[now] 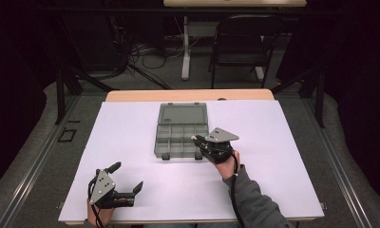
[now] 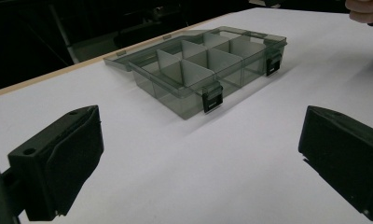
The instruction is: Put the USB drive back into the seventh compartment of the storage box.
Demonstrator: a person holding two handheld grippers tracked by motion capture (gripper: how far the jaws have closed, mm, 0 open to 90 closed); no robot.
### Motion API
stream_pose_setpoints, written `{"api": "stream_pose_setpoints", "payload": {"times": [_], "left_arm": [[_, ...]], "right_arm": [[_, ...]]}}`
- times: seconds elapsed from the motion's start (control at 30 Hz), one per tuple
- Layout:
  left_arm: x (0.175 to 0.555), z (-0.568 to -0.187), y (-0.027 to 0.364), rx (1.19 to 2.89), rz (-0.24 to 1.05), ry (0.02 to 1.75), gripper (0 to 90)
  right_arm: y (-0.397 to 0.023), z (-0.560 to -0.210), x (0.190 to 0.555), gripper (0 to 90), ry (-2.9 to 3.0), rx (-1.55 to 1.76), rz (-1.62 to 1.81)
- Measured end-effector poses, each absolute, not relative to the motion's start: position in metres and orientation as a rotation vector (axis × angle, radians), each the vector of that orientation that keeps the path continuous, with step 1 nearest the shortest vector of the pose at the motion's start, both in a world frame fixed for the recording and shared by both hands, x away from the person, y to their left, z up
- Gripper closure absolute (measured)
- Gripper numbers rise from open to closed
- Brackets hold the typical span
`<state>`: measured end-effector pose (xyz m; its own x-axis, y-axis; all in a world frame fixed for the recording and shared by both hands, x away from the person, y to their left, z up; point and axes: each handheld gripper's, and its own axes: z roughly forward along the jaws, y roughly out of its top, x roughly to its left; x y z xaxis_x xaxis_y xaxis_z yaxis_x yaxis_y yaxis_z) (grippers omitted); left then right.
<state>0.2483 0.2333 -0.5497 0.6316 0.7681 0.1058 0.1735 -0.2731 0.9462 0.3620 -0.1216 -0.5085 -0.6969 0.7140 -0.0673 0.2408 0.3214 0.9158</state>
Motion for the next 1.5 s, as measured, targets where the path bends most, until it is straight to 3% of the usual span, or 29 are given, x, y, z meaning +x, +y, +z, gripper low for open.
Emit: {"api": "stream_pose_setpoints", "payload": {"times": [1.37,1.5], "left_arm": [[0.246,-0.55,0.235,1.785,0.692,0.767,0.1],[0.246,-0.549,0.236,1.784,0.694,0.765,0.1]], "right_arm": [[-0.102,-0.528,0.386,78.7,2.251,0.877,1.317],[-0.104,-0.525,0.386,56.8,2.26,0.889,1.311]]}}
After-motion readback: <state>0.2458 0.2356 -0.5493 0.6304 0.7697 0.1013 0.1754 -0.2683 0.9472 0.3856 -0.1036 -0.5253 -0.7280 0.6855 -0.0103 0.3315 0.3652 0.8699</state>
